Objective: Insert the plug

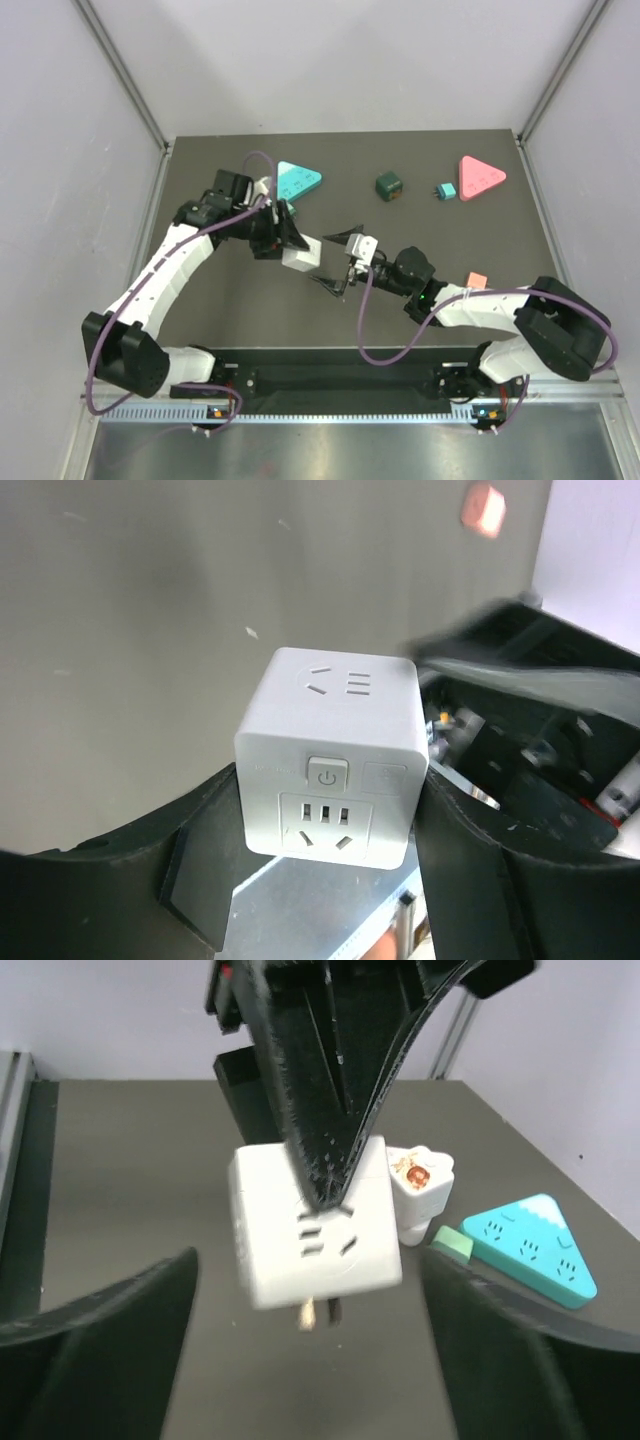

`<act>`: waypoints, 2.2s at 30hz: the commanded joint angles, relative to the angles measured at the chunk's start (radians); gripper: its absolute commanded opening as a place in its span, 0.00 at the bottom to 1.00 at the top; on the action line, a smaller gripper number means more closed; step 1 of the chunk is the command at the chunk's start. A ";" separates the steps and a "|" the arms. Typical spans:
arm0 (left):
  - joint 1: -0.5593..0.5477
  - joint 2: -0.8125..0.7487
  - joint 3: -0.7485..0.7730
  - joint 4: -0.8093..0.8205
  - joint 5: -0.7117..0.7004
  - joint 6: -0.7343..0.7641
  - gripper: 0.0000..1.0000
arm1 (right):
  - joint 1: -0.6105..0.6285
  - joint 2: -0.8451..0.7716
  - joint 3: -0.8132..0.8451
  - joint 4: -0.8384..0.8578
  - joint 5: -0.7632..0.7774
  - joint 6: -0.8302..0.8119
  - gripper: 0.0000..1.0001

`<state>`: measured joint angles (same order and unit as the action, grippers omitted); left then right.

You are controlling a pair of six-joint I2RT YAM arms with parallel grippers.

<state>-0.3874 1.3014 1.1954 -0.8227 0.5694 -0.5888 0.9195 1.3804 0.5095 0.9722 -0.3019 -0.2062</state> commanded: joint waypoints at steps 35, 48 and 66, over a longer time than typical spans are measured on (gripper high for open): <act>0.455 0.581 0.507 -0.087 -0.439 0.546 0.00 | -0.036 -0.342 -0.157 0.033 0.230 0.238 1.00; 0.455 0.613 0.480 -0.039 -0.445 0.520 0.00 | -0.038 -0.342 -0.160 0.043 0.205 0.231 1.00; 0.456 0.624 0.454 0.000 -0.444 0.529 0.00 | -0.038 -0.308 -0.143 0.043 0.175 0.235 1.00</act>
<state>0.0658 1.9240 1.6508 -0.8536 0.1226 -0.0753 0.8913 1.0664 0.3393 0.9943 -0.1085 0.0223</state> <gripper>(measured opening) 0.668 0.996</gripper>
